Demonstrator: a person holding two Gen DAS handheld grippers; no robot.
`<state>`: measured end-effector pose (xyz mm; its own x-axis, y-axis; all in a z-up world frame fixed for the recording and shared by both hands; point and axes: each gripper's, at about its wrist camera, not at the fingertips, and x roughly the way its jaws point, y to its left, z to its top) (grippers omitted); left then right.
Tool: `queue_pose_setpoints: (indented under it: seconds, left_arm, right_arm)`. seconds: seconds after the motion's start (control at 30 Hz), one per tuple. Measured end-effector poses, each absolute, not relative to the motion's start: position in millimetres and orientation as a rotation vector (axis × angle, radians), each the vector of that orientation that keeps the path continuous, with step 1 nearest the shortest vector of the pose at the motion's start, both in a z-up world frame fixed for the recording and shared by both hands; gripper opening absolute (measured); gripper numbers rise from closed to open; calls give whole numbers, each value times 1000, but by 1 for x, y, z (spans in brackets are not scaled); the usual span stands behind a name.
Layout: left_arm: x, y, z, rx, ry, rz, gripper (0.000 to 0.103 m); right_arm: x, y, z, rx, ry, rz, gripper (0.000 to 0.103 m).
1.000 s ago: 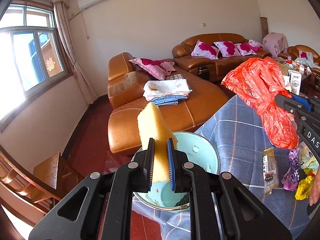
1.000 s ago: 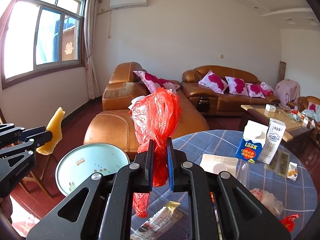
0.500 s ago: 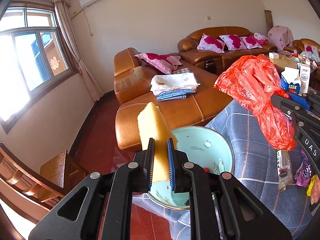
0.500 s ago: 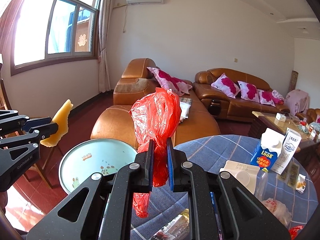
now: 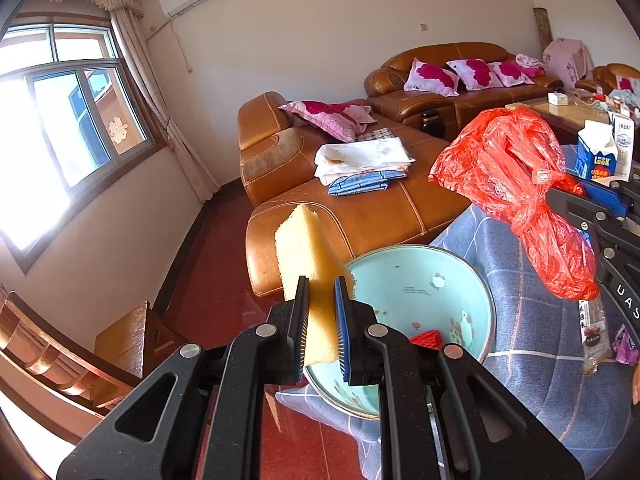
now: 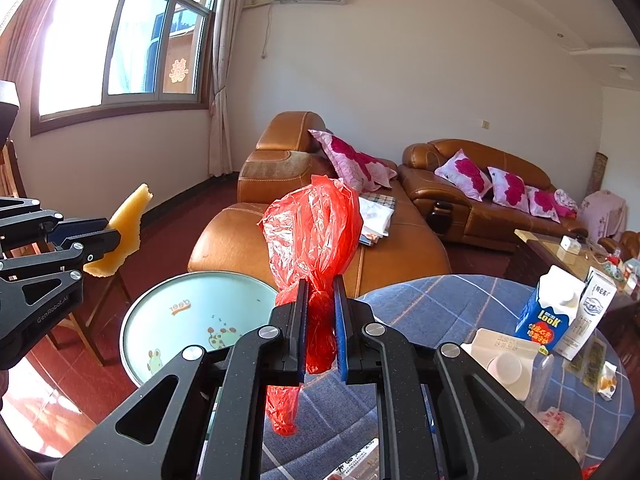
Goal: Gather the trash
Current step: 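Carry the yellow sponge and red bag over the green bin and release both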
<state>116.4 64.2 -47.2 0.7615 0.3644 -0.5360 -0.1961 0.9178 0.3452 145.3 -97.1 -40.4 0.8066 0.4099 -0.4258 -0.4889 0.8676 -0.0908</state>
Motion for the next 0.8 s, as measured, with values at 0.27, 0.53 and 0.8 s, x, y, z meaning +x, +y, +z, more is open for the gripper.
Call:
queue_pose_setpoints:
  seconds: [0.27, 0.53, 0.8]
  left_arm:
    - [121, 65, -50, 292, 656, 315, 13]
    - [127, 67, -53, 303, 671, 316, 13]
    - [133, 70, -59, 303, 689, 314, 13]
  right_arm:
    - [151, -94, -42, -215, 419, 507, 12]
    - [151, -87, -45, -239, 426, 527, 12]
    - [153, -83, -49, -248, 439, 546, 12]
